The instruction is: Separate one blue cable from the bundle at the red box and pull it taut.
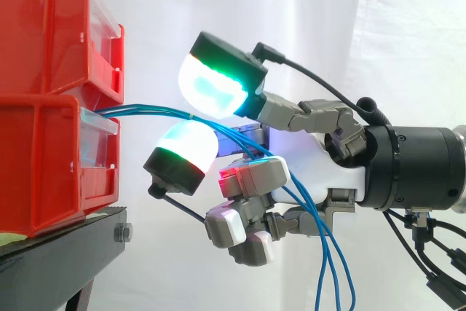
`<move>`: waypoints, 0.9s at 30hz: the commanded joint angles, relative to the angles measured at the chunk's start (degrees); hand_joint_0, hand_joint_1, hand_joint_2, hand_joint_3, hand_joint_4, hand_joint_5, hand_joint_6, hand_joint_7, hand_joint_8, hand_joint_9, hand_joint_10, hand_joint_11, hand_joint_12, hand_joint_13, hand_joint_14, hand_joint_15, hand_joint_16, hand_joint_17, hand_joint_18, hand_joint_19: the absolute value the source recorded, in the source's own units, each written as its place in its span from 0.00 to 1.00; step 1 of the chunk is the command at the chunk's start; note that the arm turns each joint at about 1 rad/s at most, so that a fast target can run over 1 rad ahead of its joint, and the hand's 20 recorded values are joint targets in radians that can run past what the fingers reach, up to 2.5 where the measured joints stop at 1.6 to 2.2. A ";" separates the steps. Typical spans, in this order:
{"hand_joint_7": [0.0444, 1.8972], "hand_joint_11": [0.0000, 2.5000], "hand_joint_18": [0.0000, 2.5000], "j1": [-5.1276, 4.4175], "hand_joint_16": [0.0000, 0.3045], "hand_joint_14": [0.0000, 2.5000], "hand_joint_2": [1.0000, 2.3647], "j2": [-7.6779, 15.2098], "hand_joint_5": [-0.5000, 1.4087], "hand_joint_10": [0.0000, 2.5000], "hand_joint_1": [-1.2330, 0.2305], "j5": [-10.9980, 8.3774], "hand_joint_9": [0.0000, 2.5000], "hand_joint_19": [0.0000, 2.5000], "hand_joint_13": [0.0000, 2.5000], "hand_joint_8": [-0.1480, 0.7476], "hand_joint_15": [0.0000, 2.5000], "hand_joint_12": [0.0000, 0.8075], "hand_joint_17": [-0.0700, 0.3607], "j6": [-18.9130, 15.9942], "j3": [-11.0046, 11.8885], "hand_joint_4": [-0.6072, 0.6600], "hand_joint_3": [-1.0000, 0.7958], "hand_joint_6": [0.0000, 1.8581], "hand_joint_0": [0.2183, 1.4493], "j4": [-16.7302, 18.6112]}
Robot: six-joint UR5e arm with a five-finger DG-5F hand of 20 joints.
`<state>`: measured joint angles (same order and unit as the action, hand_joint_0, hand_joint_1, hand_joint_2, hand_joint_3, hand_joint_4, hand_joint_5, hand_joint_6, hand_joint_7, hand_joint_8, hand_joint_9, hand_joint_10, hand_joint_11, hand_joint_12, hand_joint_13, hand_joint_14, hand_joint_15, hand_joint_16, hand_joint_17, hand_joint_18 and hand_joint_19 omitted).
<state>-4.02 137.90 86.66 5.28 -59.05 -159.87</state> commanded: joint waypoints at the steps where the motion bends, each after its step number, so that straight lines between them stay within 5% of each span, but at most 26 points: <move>1: 0.64 0.49 0.47 -0.03 0.18 0.01 0.01 0.00 0.19 0.01 0.43 -0.09 0.57 0.35 0.48 0.55 0.27 0.50 0.45 0.00 -0.02 0.57 0.38 0.45 0.31 0.00; 9: 0.64 0.49 0.46 -0.11 0.18 0.01 0.01 0.00 0.18 0.01 0.31 0.00 0.54 0.35 0.47 0.54 0.27 0.50 0.45 -0.09 -0.28 0.59 0.40 0.46 0.33 0.00; 19: 0.61 0.49 0.43 -0.11 0.17 0.01 0.00 0.00 0.18 0.01 0.27 0.00 0.53 0.32 0.45 0.54 0.26 0.46 0.43 0.00 -0.10 0.50 0.28 0.47 0.41 0.00; 27: 0.61 0.48 0.42 -0.11 0.16 0.01 0.00 0.00 0.18 0.01 0.28 0.09 0.55 0.33 0.46 0.53 0.26 0.45 0.42 -0.09 -0.19 0.51 0.28 0.47 0.40 -0.26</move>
<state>-4.13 137.92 86.69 5.21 -59.18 -160.06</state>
